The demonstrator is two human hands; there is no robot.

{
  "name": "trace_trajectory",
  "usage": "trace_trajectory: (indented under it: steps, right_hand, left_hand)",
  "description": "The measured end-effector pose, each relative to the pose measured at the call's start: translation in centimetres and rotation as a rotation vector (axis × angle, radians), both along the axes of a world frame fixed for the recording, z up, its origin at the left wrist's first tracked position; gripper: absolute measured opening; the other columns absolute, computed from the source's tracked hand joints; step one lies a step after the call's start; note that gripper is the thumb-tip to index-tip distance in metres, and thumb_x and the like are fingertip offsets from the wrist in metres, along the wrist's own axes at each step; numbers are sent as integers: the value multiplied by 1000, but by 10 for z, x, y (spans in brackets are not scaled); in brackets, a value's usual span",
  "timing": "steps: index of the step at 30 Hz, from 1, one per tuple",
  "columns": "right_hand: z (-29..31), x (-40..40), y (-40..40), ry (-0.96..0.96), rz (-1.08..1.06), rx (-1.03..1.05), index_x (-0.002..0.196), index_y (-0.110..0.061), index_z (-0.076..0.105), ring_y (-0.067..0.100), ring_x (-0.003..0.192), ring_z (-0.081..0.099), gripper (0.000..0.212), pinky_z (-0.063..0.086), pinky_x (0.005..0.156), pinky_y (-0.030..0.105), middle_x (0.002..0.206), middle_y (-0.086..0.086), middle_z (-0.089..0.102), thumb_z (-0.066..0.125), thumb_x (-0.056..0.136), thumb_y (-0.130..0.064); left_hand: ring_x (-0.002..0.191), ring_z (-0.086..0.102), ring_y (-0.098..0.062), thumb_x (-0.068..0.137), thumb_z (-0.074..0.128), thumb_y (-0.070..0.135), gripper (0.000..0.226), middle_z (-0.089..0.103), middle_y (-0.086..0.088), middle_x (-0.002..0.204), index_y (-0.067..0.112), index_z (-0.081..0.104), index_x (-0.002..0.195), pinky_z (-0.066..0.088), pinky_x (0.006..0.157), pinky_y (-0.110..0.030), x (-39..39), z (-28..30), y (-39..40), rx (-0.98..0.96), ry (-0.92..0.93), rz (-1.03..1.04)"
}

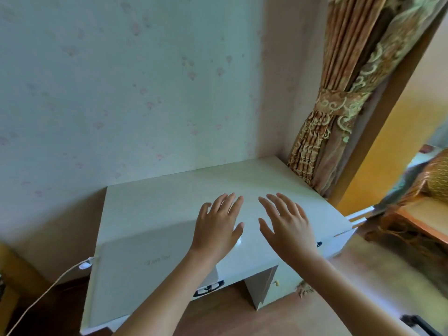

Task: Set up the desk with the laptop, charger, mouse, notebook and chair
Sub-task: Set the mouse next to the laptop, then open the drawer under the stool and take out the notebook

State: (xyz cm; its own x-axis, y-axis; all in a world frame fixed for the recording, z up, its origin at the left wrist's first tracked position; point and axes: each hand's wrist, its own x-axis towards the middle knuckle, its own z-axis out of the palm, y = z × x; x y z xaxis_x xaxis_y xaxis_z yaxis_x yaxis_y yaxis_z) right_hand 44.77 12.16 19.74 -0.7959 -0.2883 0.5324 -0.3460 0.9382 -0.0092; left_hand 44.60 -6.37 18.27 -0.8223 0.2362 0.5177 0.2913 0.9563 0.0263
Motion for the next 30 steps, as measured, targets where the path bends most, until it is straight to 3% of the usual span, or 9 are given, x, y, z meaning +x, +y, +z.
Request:
trace_trajectory:
  steps: [6,9,16,24,30]
  right_hand:
    - [20,73,3,43,-153,-25,126,-16,58,29,120,56,49,46,97,42,125,6,63,69,82,-35]
    - [19,112,7,47,-229,-32,127,-18,57,27,121,56,49,46,97,41,126,4,63,67,83,-36]
    - [29,195,51,91,-423,-42,126,-18,57,24,118,57,45,48,96,39,124,2,64,51,85,-37]
    - [44,286,148,130,-648,-42,127,-18,55,25,119,56,48,48,97,44,124,4,63,48,86,-41]
    - [42,384,254,164,-822,-29,125,-17,60,26,116,59,48,49,94,44,122,4,65,46,85,-41]
  left_hand:
    - [114,63,-22,73,75,44,61,65,-2,126,20,61,127,53,85,-42,39,20,10,-7,46,-169]
    - [114,62,-21,77,68,44,57,64,-2,128,21,59,128,53,86,-42,63,23,18,-6,63,-268]
    - [116,61,-19,78,63,44,57,63,0,128,21,59,129,51,86,-37,108,37,65,-25,48,-467]
    - [117,59,-19,84,46,50,56,63,-1,128,20,58,130,51,85,-37,166,62,171,-7,36,-684]
    - [123,54,-18,85,40,55,60,60,2,132,24,55,134,47,90,-39,238,59,307,40,4,-871]
